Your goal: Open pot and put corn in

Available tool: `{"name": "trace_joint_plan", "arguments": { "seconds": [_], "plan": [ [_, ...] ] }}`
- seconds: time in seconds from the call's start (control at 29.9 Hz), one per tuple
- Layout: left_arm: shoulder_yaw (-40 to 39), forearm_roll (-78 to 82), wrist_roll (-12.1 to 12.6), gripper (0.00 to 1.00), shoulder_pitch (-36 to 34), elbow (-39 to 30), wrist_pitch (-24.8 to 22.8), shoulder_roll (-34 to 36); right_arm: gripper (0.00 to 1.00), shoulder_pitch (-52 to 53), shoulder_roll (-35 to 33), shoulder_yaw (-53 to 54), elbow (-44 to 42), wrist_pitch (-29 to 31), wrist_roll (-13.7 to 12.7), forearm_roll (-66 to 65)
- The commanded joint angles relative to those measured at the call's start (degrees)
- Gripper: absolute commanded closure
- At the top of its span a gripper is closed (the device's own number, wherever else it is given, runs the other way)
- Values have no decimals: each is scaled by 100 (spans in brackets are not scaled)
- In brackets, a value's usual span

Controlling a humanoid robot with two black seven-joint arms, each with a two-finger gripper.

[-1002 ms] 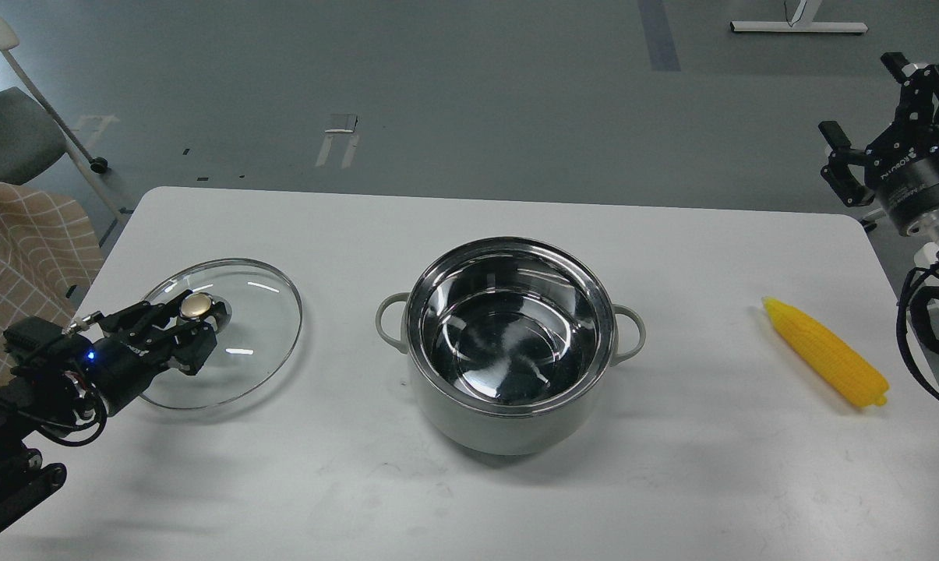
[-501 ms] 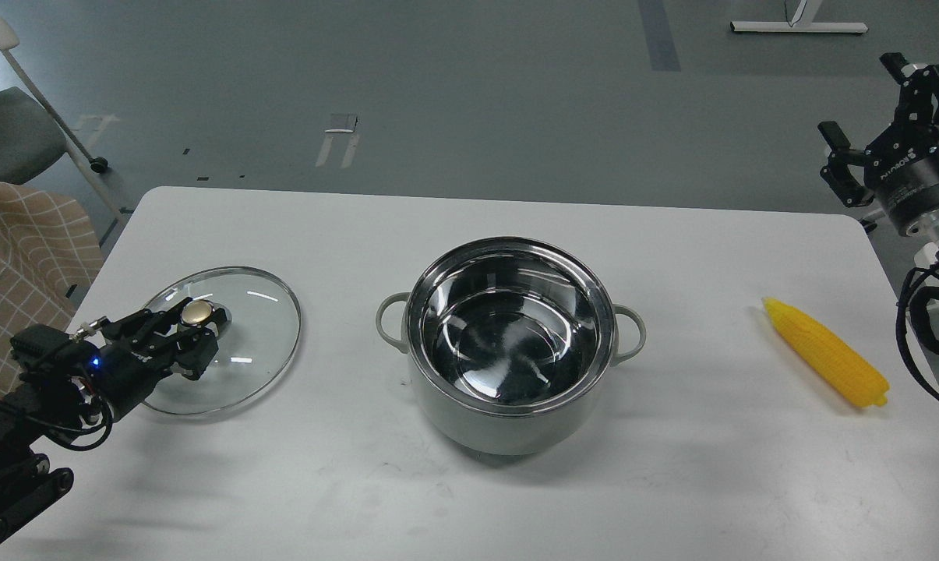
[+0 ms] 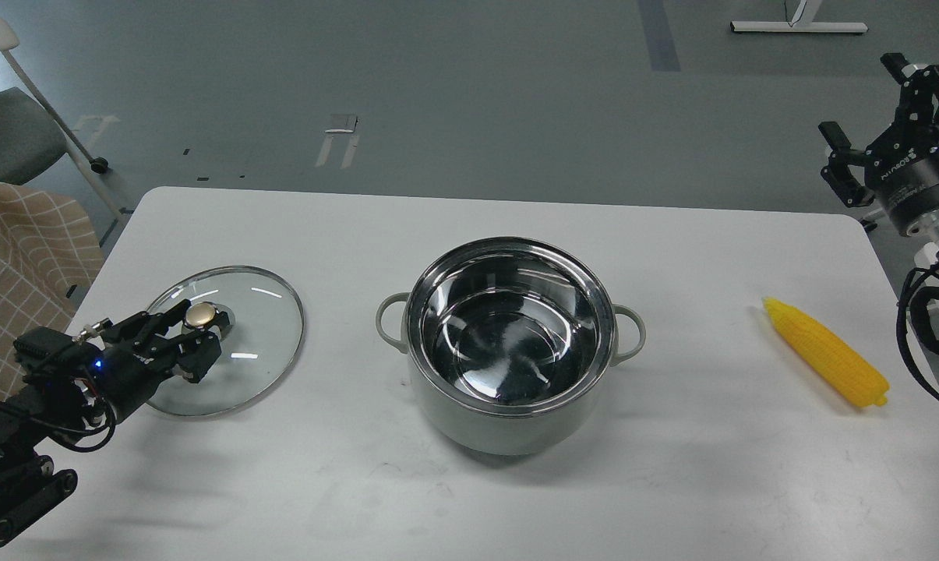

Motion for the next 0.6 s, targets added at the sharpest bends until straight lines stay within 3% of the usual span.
{"name": "trace_joint_plan", "arguments": {
  "seconds": [0.0,0.2,0.4,0.57],
  "plan": [
    [-24,-255,0,13,-87,-35,0,23,0,21,-8,0,0,8,0,0],
    [-42,-1433,0,9,-579,-351,0,418,0,30,-131,-9,0,17,0,-747],
    [-112,-2986,0,8,-1211,-913,-1427,1016,0,74,-315,-9,53,17,0,-2415],
    [-130,-5078,0,8,-1809,-1256,-3026,1227,0,48,-754,-140,535,17,0,-4313]
  ]
}}
